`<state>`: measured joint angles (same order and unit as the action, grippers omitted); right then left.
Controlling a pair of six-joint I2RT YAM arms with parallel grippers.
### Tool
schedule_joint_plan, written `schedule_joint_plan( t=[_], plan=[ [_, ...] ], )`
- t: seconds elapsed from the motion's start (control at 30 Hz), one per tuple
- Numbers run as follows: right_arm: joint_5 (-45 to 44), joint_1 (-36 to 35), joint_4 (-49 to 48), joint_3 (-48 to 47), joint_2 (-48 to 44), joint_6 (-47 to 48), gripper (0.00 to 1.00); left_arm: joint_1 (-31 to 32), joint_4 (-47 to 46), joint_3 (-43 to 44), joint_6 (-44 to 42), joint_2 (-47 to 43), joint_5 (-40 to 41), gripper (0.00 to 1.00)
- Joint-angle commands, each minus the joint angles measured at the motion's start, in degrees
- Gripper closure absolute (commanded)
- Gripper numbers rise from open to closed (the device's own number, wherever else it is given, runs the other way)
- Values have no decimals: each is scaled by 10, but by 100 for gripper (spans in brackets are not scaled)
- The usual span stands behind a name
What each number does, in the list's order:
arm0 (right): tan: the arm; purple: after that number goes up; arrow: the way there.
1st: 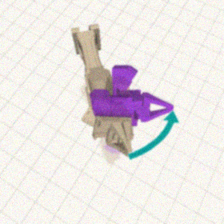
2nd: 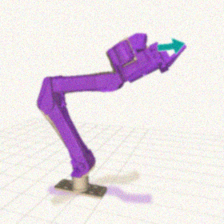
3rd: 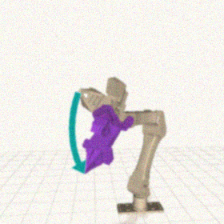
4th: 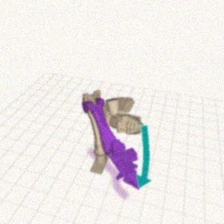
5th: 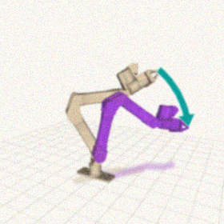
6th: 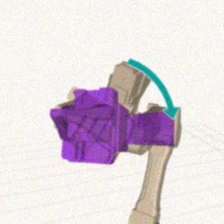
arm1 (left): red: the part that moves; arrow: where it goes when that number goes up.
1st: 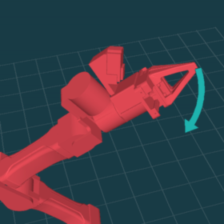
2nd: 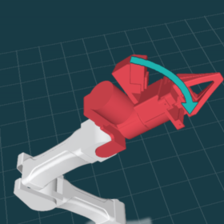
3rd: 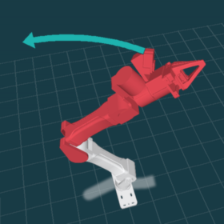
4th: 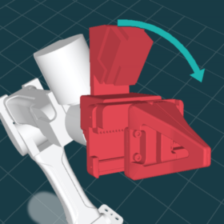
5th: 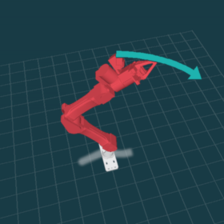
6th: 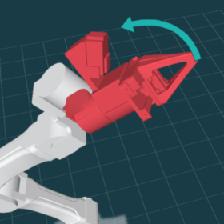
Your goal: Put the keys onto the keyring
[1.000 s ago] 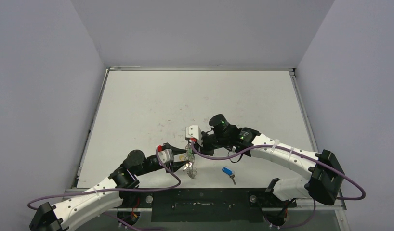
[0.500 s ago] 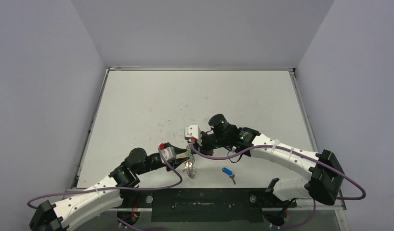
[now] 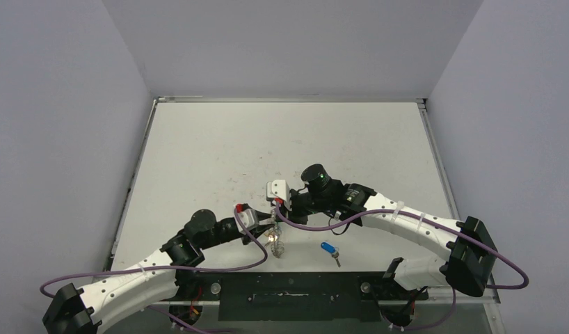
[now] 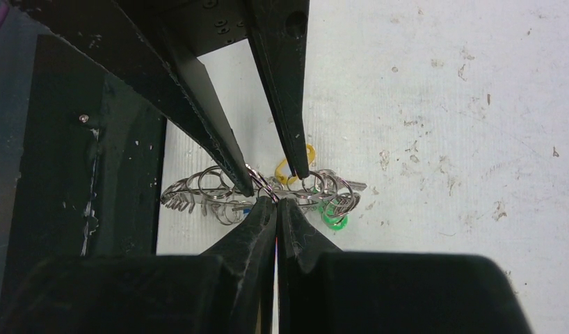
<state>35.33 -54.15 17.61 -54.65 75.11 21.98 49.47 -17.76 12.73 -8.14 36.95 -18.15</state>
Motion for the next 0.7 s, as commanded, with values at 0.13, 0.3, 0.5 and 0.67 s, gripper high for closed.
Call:
schedule_joint_plan(
  t=[0.13,0.3,0.5,0.67],
  plan=[
    [5,-7,-16,-27,1,5,100,3,-6,28,-14,3,-2,98],
    [-8,-5,-10,-26,-1,10,100,3,-2,24,-15,-1,-6,100],
    [-20,4,-5,-20,-7,9,100,3,-1,19,-13,-17,-3,100],
    [-26,14,-7,-14,-8,0,100,3,-2,14,-10,-28,-3,100]
  ],
)
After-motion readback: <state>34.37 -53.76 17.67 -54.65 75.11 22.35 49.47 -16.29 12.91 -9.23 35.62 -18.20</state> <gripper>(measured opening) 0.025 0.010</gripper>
